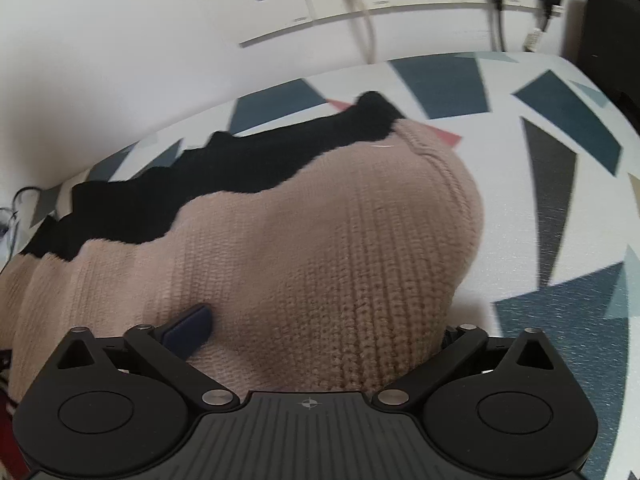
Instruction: Fold clothes
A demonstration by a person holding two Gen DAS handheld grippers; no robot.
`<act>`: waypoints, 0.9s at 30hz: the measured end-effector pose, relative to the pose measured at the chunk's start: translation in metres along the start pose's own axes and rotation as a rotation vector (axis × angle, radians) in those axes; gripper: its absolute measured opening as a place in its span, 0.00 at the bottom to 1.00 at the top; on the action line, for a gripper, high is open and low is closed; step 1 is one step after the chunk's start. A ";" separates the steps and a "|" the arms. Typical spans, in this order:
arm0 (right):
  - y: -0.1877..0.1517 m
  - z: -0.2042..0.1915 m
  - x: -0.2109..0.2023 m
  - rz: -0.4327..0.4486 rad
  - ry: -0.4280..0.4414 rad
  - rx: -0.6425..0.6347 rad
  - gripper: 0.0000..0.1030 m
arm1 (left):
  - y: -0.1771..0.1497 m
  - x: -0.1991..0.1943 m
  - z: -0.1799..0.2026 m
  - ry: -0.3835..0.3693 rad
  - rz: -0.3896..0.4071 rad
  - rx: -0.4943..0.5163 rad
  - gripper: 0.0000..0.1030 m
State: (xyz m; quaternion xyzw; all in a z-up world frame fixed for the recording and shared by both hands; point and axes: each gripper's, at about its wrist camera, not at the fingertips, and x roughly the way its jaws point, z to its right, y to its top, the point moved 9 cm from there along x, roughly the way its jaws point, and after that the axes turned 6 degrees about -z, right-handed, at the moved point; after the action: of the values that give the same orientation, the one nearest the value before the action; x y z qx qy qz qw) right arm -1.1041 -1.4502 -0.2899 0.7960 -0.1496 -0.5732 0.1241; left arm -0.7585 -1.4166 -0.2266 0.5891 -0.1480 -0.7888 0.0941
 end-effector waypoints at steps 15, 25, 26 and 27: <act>0.010 -0.068 -0.066 0.226 0.074 -0.021 0.39 | -0.002 -0.089 -0.008 0.175 0.261 -0.032 0.42; 0.005 -0.123 -0.146 0.347 0.036 -0.131 0.39 | -0.024 -0.148 -0.027 0.169 0.344 -0.035 0.42; 0.003 -0.129 -0.151 0.350 0.029 -0.137 0.39 | -0.028 -0.152 -0.030 0.164 0.346 -0.033 0.42; 0.000 -0.133 -0.155 0.350 0.025 -0.141 0.39 | -0.033 -0.156 -0.032 0.161 0.345 -0.032 0.42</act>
State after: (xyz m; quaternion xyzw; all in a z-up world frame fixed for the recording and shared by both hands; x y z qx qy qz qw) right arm -1.0238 -1.3875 -0.1129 0.7541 -0.2438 -0.5421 0.2792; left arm -0.6826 -1.3394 -0.1059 0.6145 -0.2262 -0.7136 0.2490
